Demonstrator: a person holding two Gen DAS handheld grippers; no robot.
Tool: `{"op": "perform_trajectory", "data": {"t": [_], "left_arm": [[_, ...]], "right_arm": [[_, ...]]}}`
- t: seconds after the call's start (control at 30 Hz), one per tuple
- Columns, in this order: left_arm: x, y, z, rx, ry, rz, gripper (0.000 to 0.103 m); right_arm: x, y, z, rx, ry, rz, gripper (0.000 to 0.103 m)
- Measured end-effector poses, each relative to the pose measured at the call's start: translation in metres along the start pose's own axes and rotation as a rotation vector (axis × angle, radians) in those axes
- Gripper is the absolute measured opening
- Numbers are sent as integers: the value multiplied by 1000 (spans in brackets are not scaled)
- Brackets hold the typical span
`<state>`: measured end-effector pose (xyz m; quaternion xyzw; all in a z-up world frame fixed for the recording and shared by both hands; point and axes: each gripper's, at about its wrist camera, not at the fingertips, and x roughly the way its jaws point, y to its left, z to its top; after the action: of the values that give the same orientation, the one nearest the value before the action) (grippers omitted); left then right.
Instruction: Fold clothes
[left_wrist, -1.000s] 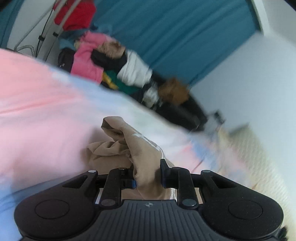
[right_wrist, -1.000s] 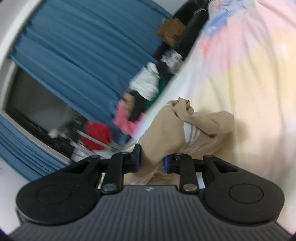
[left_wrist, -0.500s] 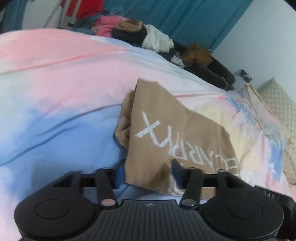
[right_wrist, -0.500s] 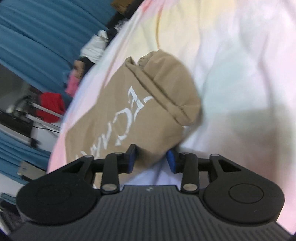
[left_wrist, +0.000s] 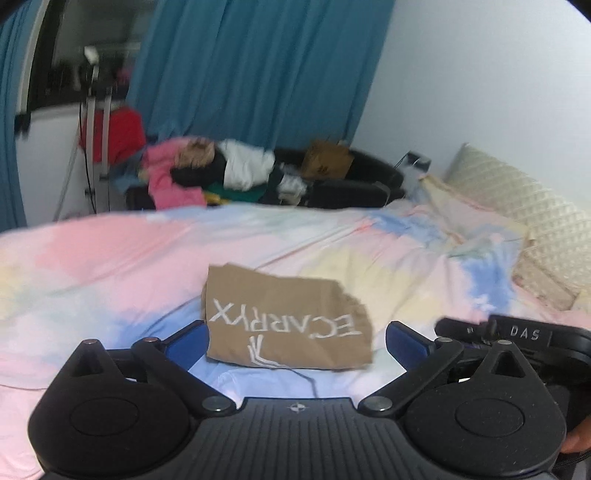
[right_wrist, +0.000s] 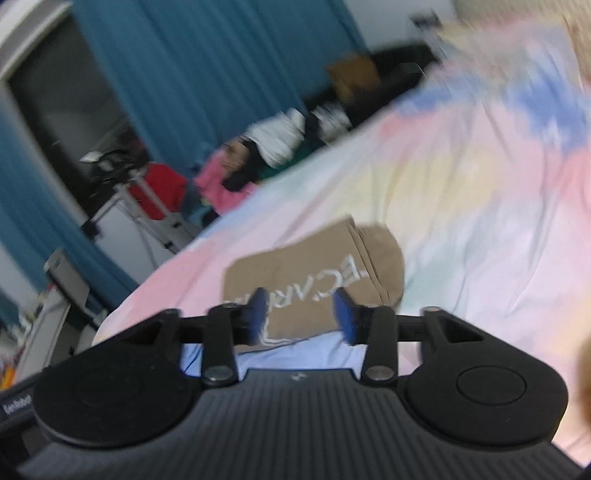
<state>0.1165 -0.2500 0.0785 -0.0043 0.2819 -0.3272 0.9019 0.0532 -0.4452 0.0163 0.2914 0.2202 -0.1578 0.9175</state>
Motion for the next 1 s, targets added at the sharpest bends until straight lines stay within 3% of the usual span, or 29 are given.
{"op": "perform_trajectory", "data": {"t": [0.07, 0.27, 0.47, 0.73, 1.0], "left_arm": [[-35, -13, -6, 31, -41, 9, 103], [-123, -53, -45, 184, -165, 95, 103], [-171, -57, -88, 161, -248, 121, 103], [-188, -39, -118, 107, -275, 149, 103], [-182, -16, -136, 76, -282, 184, 103]], "right_arm": [[-30, 8, -6, -55, -49, 24, 92], [-112, 27, -31, -210, -181, 81, 92], [-139, 33, -66, -294, -233, 88, 92], [-153, 36, -111, -365, -263, 80, 92], [-126, 35, -134, -395, -268, 51, 92]]}}
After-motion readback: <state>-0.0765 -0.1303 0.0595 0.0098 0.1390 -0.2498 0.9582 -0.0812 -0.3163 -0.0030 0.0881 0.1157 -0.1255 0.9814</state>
